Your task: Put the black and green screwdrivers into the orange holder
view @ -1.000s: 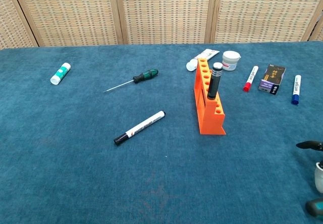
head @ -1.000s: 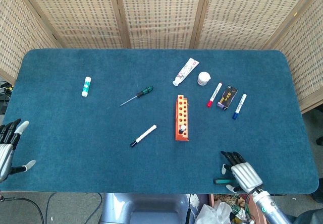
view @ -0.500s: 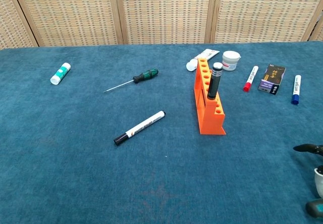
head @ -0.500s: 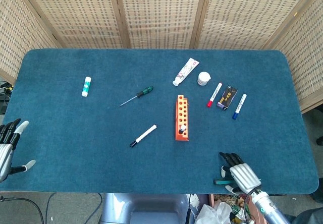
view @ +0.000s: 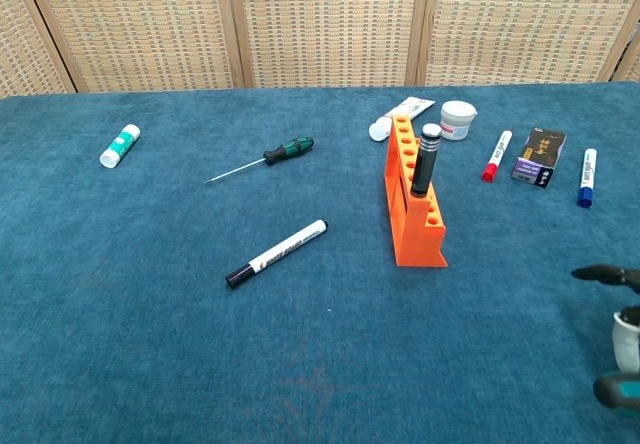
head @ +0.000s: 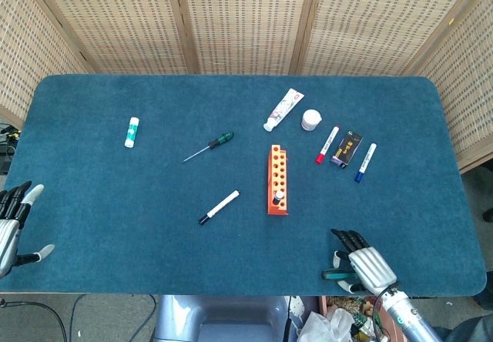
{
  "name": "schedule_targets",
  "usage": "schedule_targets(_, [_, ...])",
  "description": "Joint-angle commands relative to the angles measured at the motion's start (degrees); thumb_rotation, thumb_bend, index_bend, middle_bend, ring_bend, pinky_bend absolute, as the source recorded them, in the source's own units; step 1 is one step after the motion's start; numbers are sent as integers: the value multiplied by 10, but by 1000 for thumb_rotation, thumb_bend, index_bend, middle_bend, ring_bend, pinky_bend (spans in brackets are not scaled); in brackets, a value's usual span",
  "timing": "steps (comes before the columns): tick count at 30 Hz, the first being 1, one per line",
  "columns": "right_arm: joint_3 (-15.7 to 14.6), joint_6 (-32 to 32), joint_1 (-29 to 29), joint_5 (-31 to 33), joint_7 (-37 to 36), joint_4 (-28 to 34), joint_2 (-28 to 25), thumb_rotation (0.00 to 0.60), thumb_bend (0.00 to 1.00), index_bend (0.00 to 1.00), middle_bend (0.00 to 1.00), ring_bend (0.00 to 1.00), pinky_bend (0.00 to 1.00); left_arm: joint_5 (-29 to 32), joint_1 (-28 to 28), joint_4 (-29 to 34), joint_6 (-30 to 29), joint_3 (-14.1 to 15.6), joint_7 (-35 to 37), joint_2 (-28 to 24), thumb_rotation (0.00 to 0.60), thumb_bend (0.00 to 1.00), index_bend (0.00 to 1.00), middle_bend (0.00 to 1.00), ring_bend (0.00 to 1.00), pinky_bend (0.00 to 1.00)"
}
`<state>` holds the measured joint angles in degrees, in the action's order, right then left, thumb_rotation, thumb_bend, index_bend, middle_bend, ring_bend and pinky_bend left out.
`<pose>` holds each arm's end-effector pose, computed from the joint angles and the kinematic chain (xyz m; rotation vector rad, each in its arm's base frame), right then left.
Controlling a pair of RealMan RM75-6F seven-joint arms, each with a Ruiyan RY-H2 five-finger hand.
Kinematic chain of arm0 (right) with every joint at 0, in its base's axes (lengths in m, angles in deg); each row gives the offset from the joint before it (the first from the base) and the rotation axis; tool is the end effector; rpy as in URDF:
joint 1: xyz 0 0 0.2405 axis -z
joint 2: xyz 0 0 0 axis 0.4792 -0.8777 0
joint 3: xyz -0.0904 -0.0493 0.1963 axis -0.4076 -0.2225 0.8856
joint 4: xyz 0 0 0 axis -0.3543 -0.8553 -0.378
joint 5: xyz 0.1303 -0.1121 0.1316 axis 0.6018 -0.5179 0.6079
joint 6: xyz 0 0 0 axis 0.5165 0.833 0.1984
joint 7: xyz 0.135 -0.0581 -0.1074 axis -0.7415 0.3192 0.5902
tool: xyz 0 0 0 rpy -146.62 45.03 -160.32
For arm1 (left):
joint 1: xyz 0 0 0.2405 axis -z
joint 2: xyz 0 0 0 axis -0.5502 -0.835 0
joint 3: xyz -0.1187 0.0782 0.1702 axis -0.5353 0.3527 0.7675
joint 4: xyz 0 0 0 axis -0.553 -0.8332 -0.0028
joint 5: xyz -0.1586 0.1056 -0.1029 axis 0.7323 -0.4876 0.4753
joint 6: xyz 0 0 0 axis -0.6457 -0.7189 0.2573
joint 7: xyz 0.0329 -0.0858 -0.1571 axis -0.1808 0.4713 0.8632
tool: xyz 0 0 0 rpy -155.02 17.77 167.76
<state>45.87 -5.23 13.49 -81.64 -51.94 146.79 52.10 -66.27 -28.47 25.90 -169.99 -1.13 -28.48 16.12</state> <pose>-0.2551 -0.2004 -0.0104 1.8630 -1.2112 0.9230 -0.2643 0.2084 0.1494 -1.4129 -0.9389 -0.8147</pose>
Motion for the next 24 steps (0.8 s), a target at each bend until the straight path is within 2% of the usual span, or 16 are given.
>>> schedule_targets(1, [15, 11, -8, 5, -42, 48, -28, 600, 440, 599, 26, 0, 0, 0, 0, 1, 0, 0, 1, -1, 600, 0, 0, 0, 0, 0])
schedule_targets(4, [35, 19, -18, 13, -82, 94, -56, 600, 440, 601, 40, 0, 0, -2, 0, 0, 1, 1, 3, -2, 600, 0, 0, 0, 0, 0])
schedule_targets(12, [90, 27, -43, 43, -141, 164, -106, 600, 441, 612, 77, 0, 0, 0, 2, 1, 7, 1, 5, -3, 600, 0, 0, 0, 0, 0])
schedule_targets(17, [127, 7, -65, 79, -197, 202, -134, 600, 443, 616, 102, 0, 0, 4, 4, 2, 11, 0, 10, -6, 600, 0, 0, 0, 0, 0])
schedule_targets(20, [161, -15, -85, 117, -236, 227, -150, 600, 449, 617, 115, 0, 0, 8, 6, 3, 16, 0, 13, -8, 600, 0, 0, 0, 0, 0])
schedule_targets(24, [199, -40, -108, 163, -252, 243, -155, 600, 455, 618, 131, 0, 0, 10, 8, 4, 19, -1, 10, -8, 600, 0, 0, 0, 0, 0])
